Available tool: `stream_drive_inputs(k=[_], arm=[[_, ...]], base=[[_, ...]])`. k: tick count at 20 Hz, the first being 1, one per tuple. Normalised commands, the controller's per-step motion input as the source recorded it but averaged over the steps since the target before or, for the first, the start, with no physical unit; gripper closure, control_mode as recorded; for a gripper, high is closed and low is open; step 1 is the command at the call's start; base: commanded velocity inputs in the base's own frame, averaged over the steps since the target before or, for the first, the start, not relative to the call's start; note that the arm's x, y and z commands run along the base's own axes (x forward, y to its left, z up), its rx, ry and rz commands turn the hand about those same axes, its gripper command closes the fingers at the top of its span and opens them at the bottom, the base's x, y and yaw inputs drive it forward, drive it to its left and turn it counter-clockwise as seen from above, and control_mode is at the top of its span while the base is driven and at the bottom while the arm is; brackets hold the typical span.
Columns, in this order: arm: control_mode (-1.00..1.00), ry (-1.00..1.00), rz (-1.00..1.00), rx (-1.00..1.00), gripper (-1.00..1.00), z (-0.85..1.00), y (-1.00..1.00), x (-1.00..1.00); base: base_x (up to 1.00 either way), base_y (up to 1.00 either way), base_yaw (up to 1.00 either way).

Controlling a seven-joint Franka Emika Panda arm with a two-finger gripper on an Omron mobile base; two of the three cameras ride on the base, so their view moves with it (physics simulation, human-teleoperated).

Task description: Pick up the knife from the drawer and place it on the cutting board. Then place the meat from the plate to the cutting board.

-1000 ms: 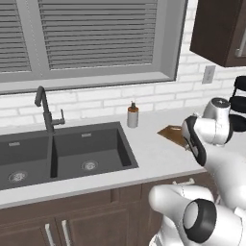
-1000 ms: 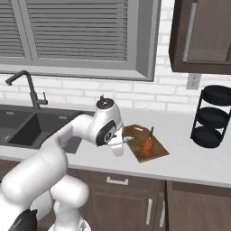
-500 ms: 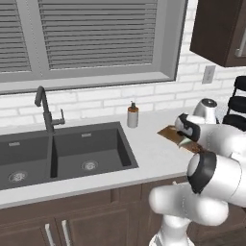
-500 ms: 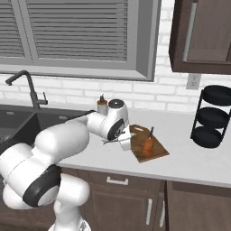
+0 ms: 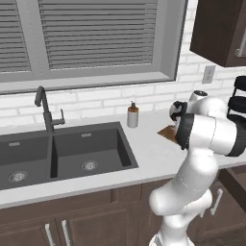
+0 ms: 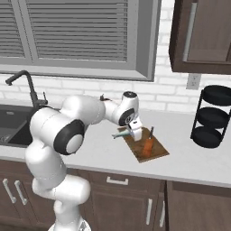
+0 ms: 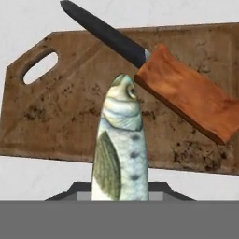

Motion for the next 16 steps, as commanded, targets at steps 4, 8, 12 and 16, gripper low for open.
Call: stream_drive_inputs(k=[4, 8, 12, 16], arm=[[-1.00, 0.00, 0.06, 0.00, 1.00, -0.46, -0.14, 0.51], [-1.00, 0.01, 0.01, 0.00, 1.00, -0.38, 0.00, 0.51], [-1.00, 0.09, 0.00, -0.03, 1.00, -0.32, 0.00, 0.23], [-1.00, 0.05, 0.00, -0.02, 1.00, -0.29, 0.00, 0.01]], base=[[0.00, 0.00, 0.00], [0.00, 0.00, 0.00], [0.00, 0.00, 0.00], [0.00, 0.00, 0.00]])
